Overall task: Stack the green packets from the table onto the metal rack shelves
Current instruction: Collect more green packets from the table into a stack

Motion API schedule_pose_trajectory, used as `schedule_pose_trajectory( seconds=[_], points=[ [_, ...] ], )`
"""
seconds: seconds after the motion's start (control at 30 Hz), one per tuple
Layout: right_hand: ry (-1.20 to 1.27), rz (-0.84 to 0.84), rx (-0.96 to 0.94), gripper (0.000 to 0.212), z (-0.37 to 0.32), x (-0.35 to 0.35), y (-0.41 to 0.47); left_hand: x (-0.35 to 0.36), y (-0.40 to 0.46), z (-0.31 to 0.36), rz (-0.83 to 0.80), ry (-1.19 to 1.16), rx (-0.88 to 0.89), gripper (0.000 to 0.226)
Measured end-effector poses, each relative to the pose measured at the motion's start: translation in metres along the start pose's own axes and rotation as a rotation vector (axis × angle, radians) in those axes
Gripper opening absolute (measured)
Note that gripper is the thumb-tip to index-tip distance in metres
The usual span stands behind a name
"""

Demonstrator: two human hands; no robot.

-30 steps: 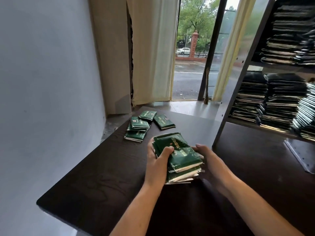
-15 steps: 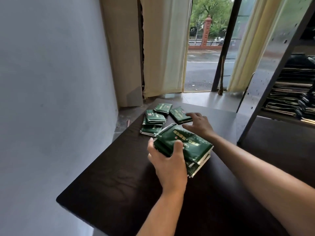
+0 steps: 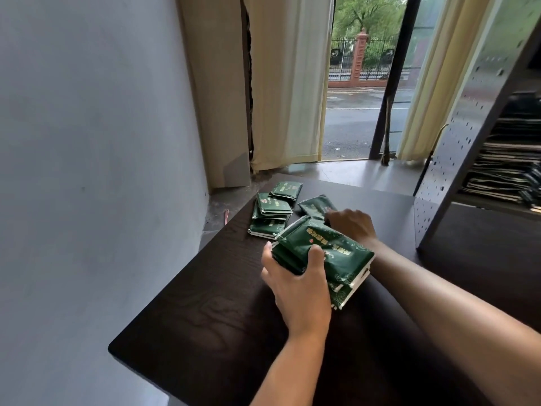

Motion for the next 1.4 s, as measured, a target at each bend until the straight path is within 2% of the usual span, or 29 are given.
schedule_pose_trajectory(
  seconds=[0.1,0.23,0.3,0.43,0.53,0.6,0.7,0.73,0.8,0.9,1.0,1.03,1.17,1.3,1.4],
  points=[
    [0.149,0.048,0.127,0.029,0.021,0.006,-0.030,-0.001,-0.001,0.003,0.005,0.010,0.002,0.081],
    [0.621,0.219,0.421,0.026,0.064,0.008,-0.068,0.000,-0.002,0.005,0.002,0.054,0.018,0.081],
    [0.864,0.305,0.488,0.023,0.080,-0.004,-0.085,0.000,-0.003,0.005,-0.004,0.056,0.022,0.081],
    [1.329,0.406,0.453,0.010,0.086,-0.048,-0.113,-0.001,-0.001,0.005,-0.003,0.043,0.027,0.077],
    [1.488,0.422,0.353,0.019,0.076,-0.072,-0.125,-0.001,-0.001,0.006,-0.003,0.027,0.033,0.075],
    [1.507,0.361,0.221,0.018,0.066,-0.082,-0.130,-0.002,-0.001,0.006,-0.001,0.004,0.029,0.076],
    [1.547,0.063,0.111,0.021,0.044,-0.078,-0.130,0.000,-0.002,0.007,-0.016,0.003,0.033,0.075],
    [1.489,-0.009,0.127,0.023,0.040,-0.073,-0.129,0.001,-0.003,0.008,-0.025,0.005,0.040,0.073],
    [1.219,-0.083,0.114,0.027,0.034,-0.064,-0.125,0.003,-0.003,0.008,-0.045,0.003,0.055,0.071],
    [0.969,-0.158,0.034,0.050,0.026,-0.058,-0.122,0.004,-0.003,0.008,-0.055,0.028,0.069,0.073],
    [1.006,-0.255,0.084,0.090,0.028,-0.054,-0.120,0.004,-0.002,0.007,-0.060,0.037,0.063,0.074],
    [1.034,-0.300,0.128,0.092,0.032,-0.051,-0.119,0.004,-0.002,0.006,-0.067,0.038,0.059,0.073],
    [1.223,-0.390,0.260,0.046,0.044,-0.041,-0.111,0.003,-0.001,0.007,-0.061,0.027,0.059,0.067],
    [1.422,-0.295,0.368,0.034,0.057,-0.050,-0.103,0.003,0.000,0.006,-0.063,0.031,0.056,0.067],
    [1.332,-0.175,0.364,0.025,0.068,-0.068,-0.097,0.003,0.001,0.003,-0.072,0.009,0.043,0.065]
  ],
)
Point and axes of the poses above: each hand's wrist, its own y-axis towards the middle knuckle, its own x-axis out of the palm, z = x × y, the point moved 6 cm from there along y, towards the middle knuckle, and after that the axes turned 14 degrees about -y, right-handed, at the moved point
